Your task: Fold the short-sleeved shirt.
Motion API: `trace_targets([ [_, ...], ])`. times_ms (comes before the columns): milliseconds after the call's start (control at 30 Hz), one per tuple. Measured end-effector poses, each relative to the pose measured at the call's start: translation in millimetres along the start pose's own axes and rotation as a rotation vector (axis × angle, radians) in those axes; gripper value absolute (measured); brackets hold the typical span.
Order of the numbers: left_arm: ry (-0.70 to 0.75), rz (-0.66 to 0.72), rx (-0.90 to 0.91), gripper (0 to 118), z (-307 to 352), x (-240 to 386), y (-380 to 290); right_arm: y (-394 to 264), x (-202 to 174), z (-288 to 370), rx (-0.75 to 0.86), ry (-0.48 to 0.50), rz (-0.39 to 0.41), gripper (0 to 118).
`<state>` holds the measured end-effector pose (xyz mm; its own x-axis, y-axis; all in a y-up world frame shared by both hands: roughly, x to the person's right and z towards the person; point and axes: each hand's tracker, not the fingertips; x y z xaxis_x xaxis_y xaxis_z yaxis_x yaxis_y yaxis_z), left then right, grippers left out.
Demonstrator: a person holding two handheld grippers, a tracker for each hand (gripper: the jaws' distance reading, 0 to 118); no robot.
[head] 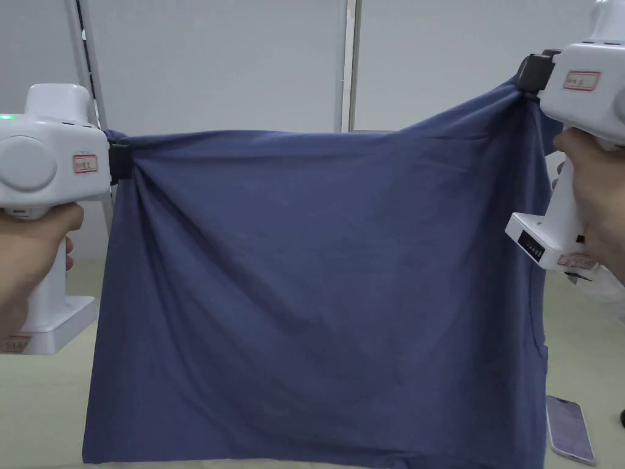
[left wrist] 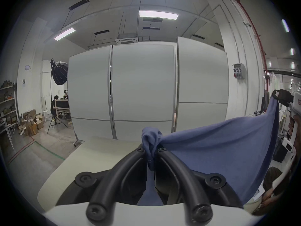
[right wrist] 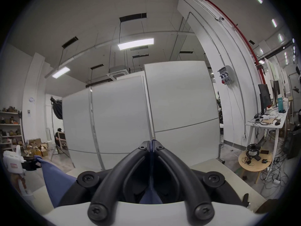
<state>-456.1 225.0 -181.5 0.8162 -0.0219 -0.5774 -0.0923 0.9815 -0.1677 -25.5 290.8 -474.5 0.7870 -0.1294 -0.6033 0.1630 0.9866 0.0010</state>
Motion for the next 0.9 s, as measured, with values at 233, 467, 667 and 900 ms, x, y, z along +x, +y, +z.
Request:
trace_targets([
  [233,0.037,-0.014,-0.034,6,-125.0,10.4,3.1,-29.3,-13.3,-110.4,-0.006,-0.038,0.061,4],
  [467,0.048,0.030,-0.070,6,-180.4,10.6,-0.8,-46.5,-19.2,-158.6,-0.036,-0.089,0.104,4],
  [667,0.058,0.002,-0.115,6,-183.6,17.0,-12.6,-79.0,-18.7,-156.0,-0.094,-0.094,0.117,4],
  [900,0.052,-0.009,-0.163,6,-149.0,9.6,-61.9,-127.9,-9.9,-105.2,-0.176,-0.081,0.099,4],
])
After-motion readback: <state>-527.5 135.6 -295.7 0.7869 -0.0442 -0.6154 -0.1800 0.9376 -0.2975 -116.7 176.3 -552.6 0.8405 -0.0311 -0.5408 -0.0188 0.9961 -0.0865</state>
